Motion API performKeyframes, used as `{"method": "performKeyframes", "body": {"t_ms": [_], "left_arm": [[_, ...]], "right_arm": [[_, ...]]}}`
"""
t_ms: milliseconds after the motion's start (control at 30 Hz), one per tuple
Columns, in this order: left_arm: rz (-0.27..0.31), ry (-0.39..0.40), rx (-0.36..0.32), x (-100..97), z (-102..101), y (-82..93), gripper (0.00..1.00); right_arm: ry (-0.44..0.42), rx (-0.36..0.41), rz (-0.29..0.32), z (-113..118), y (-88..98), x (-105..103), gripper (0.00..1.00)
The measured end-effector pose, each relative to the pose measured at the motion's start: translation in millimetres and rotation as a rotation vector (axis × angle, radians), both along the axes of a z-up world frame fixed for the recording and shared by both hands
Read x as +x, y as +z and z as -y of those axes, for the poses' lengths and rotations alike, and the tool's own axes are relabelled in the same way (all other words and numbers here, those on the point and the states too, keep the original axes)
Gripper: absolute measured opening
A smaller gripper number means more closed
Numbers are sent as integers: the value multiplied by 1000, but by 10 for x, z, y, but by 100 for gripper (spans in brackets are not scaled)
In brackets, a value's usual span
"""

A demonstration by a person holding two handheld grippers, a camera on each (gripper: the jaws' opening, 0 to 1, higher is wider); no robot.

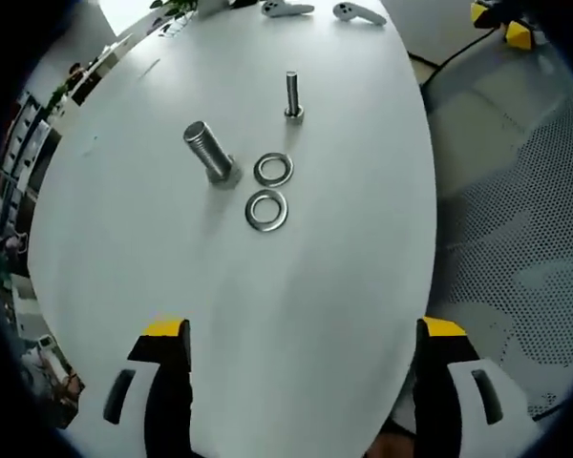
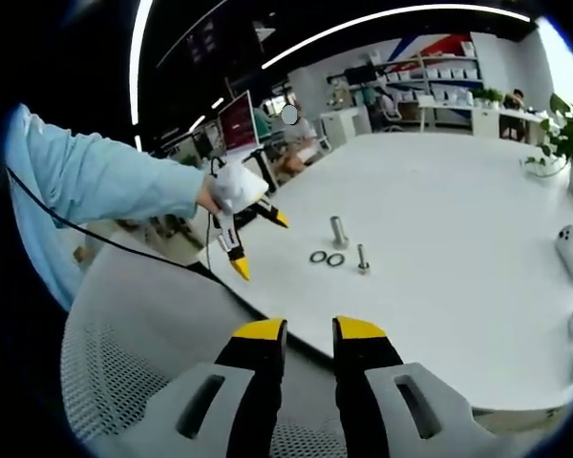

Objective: Place the washer onto the threaded stud by aligning its center hole with the stud, sliding it down to the base, and recovering from edge contact or off-axis alignment until the washer reaches the visible bottom stop.

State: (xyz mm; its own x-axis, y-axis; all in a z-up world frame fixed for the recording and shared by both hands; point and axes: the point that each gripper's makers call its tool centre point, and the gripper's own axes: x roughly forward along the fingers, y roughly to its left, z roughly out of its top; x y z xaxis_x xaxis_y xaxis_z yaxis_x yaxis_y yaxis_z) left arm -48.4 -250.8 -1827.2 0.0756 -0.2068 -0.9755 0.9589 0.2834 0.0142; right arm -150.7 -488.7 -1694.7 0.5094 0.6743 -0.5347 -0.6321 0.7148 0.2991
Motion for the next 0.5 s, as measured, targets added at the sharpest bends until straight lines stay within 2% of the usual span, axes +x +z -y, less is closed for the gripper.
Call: {"method": "performKeyframes", "body": {"t_ms": [33, 100, 133, 167, 200, 233, 500], "left_arm": [[1, 1, -6, 14, 13, -2, 99], [-12, 6, -13, 29, 28, -8, 91], [-15, 29, -11, 60, 28, -2, 82], [-3, 44, -12, 96, 31, 9, 68], [17, 41, -29, 139, 56, 18, 59], [9, 33, -29, 132, 63, 15, 53], [-12, -7, -54, 189, 320, -53, 51]], "right_arm": [[-1, 1, 0, 1, 1, 0, 22], [-7, 2, 0, 4, 4, 7, 22], [-7, 2, 0, 5, 4, 9, 22], [-7, 3, 0, 5, 5, 10, 22], [-8, 4, 0, 5, 5, 11, 22], [-8, 5, 0, 5, 6, 12, 22], [-15, 7, -1, 13, 5, 25, 22]]}}
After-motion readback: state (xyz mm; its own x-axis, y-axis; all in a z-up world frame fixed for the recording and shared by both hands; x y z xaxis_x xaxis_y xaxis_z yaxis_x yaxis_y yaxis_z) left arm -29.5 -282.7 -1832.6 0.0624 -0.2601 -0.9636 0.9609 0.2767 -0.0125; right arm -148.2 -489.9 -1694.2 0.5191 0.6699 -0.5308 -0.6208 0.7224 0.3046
